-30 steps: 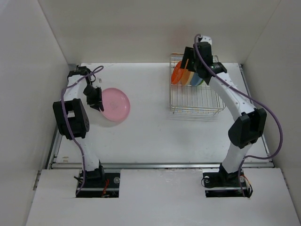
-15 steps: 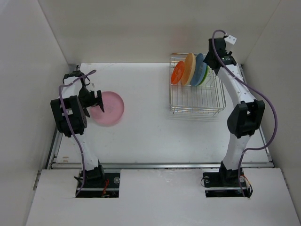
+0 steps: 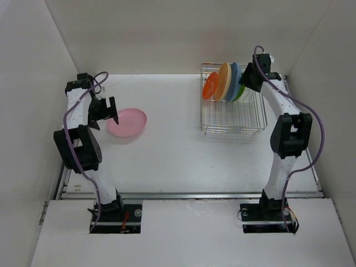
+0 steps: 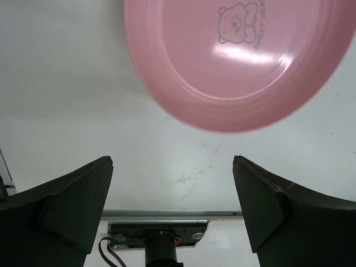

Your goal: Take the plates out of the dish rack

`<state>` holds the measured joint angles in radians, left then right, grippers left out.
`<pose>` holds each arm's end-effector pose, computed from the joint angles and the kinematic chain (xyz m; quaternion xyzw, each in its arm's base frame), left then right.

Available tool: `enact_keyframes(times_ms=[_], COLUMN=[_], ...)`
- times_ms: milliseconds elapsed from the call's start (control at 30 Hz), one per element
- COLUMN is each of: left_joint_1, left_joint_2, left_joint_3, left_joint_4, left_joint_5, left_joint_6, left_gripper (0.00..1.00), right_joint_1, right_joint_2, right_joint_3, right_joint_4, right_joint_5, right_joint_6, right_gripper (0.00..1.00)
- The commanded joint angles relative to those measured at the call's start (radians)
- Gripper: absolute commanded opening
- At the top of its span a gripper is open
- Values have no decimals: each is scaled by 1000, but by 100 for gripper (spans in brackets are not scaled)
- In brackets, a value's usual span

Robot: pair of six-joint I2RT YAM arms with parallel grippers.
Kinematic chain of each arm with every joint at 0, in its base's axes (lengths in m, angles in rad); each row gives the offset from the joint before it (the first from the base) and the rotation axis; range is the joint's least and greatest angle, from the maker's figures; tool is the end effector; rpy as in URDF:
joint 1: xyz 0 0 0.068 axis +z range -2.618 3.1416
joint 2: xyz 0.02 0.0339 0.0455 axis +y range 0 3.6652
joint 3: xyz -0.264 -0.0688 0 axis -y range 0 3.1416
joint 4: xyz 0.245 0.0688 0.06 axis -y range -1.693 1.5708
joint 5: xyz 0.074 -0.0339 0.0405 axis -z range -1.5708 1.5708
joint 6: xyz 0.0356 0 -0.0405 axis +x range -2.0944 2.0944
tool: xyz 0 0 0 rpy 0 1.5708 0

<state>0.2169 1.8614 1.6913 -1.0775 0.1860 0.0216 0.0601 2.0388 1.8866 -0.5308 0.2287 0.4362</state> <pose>0.3743 0.0758 0.2807 -0.0809 0.9795 -0.0719 0.1700 0.4743 0.0205 0.3027 0.2159 0.8722 0.0049 0.4389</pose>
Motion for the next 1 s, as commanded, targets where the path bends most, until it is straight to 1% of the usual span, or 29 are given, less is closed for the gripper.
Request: enact_keyframes(times_ms=[0,33,133,200,233,267,300,400,467,567,600,633,733,767,867,900,933,967], left_joint_1=[1,1,1,1,1,1,1,1,1,1,1,1,1,1,1,1,1,1], left_joint_2=[-65,-79,-91,-103,-117,-117,-129,-139,-148,-148,-148,-148,-148,-148,-148,-159,-159,-159], left_joint_3=[8,-1,-1,-19,-19,-28,-28,-28,-28,-28,-28,-28,-9,1,1,1,1,1], left_joint_4=[-50,-50,-50,-59,-59,-59,-59,-59,-59,-59,-59,-59,-70,-70,-79,-79,-79,-79], left_joint_5=[-13,-25,-49,-49,-49,-49,-49,-59,-59,-59,-59,-59,-59,-59,-59,-59,-59,-59], left_joint_6=[9,18,18,28,28,28,28,28,37,37,37,37,37,37,37,37,37,37], left_gripper=[87,87,87,87,87,87,87,87,88,88,88,88,88,88,88,88,88,88], right_joint_1=[-2,-11,-11,-20,-20,-20,-20,-20,-20,-20,-20,-11,13,32,66,98,118,141], right_joint_2=[35,47,92,101,116,129,129,92,20,-66,-122,-150,-250,-270,-342,-360,-405,-429], right_joint_3=[-4,-4,26,37,48,57,57,71,46,25,25,25,49,61,98,98,89,68], right_joint_4=[83,83,71,71,62,49,40,22,22,12,12,12,2,-8,-40,-40,-17,11], right_joint_5=[-109,-109,-91,-82,-81,-81,-57,-16,50,156,179,232,329,422,585,650,650,627], right_joint_6=[-16,-16,-4,-4,7,7,7,7,7,-16,-37,-50,-91,-91,-123,-134,-151,-204], right_gripper=[58,58,54,45,39,24,16,2,0,0,0,0,0,0,0,0,0,0])
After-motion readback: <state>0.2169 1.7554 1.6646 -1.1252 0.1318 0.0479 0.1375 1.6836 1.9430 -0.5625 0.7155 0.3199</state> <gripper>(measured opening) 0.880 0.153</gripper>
